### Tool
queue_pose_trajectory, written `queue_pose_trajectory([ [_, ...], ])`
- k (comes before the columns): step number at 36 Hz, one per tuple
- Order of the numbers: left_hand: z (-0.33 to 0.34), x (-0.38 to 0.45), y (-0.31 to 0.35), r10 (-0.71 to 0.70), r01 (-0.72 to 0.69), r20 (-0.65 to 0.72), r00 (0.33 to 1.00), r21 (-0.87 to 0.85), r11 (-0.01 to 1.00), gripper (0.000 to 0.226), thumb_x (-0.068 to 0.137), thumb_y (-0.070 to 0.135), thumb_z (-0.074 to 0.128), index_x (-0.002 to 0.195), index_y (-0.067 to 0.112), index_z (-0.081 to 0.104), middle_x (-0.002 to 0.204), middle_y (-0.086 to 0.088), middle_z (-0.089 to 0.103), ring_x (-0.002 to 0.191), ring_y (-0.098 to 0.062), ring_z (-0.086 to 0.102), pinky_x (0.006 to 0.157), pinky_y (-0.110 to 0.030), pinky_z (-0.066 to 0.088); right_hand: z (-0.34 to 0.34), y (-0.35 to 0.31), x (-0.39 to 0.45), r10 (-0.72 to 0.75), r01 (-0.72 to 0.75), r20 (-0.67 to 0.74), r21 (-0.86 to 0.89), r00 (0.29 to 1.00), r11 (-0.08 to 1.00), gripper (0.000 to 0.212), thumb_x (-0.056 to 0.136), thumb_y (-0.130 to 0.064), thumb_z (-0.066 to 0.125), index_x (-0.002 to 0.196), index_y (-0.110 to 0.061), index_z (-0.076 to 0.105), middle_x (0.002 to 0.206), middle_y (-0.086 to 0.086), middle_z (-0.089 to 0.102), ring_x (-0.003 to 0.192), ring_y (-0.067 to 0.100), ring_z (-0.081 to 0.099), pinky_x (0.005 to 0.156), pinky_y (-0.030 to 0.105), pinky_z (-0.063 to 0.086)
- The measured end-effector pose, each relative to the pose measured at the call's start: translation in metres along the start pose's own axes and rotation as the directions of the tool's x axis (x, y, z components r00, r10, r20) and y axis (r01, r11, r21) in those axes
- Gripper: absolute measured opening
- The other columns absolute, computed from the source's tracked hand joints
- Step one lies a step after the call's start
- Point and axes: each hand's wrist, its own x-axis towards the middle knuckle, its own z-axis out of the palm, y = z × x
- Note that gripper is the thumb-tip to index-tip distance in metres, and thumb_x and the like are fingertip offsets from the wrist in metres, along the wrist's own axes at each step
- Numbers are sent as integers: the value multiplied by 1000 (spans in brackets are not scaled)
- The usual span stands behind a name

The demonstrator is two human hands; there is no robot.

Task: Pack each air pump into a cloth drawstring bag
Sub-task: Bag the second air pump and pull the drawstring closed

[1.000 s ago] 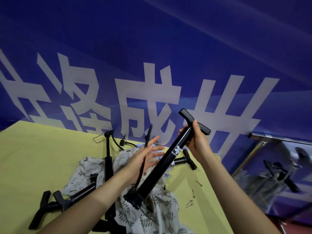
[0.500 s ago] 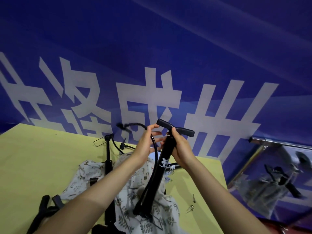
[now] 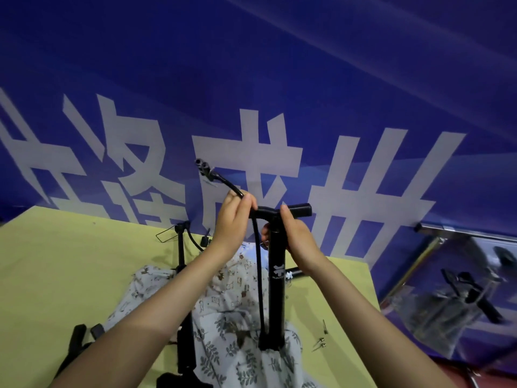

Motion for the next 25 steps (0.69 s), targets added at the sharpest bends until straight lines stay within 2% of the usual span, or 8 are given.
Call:
queue_pose_trajectory([
  [3,-6,7,4,-44,48,99,994,-40,998,31,104,22,38,91,22,67,91,1,59,89,-5,58,83,-15,43,4,-6,2,-38,44,66,-97,997,994,66,101,-52,25,94,-4,69,80,9,72,76,19,68,88,40,52],
  [6,-15,13,13,-56,65,198,979,-42,997,29,104,22,39,107,24,68,87,5,61,88,-2,61,84,-11,44,6,-8,5,-47,61,112,-122,993,991,64,101,-54,22,100,-11,70,81,3,70,77,15,66,86,37,51],
  [10,-24,17,18,-42,49,277,960,-17,999,33,102,15,41,107,-6,66,104,10,65,95,7,63,85,-9,44,7,-6,8,-49,73,150,-161,988,984,52,99,-57,20,118,-31,62,102,4,70,97,15,64,90,31,49],
  [13,-26,17,20,-12,13,295,955,-2,1000,33,102,15,42,98,-6,68,123,10,64,105,0,63,87,-13,46,10,-7,10,-61,90,157,-185,986,979,58,98,-60,20,105,-27,67,97,6,71,96,19,66,91,36,50],
  [15,-27,18,21,-4,-3,284,959,25,1000,33,102,16,42,92,-4,67,126,14,63,100,-9,65,84,-19,50,12,-9,9,-60,88,160,-173,985,981,60,99,-58,20,99,-22,68,92,8,72,93,22,68,90,37,52],
  [17,-29,20,22,-11,-5,262,965,63,998,35,102,18,43,87,-3,66,124,14,64,96,-19,65,80,-25,52,16,-11,8,-68,99,182,-169,981,981,60,100,-57,19,105,-23,67,93,5,71,92,19,67,87,32,51],
  [21,-31,17,20,-6,-14,233,972,83,996,39,102,15,43,70,9,65,110,8,68,96,4,64,82,-12,48,23,-6,5,-71,99,254,-97,964,990,47,99,-58,21,121,-33,53,114,-7,57,109,10,52,106,37,39],
  [25,-31,18,9,6,-23,165,986,101,995,44,102,15,42,74,-12,63,98,6,71,95,0,66,84,-20,51,30,9,-2,-38,35,271,17,962,999,68,91,-64,34,144,-23,41,118,2,63,111,15,60,103,36,43],
])
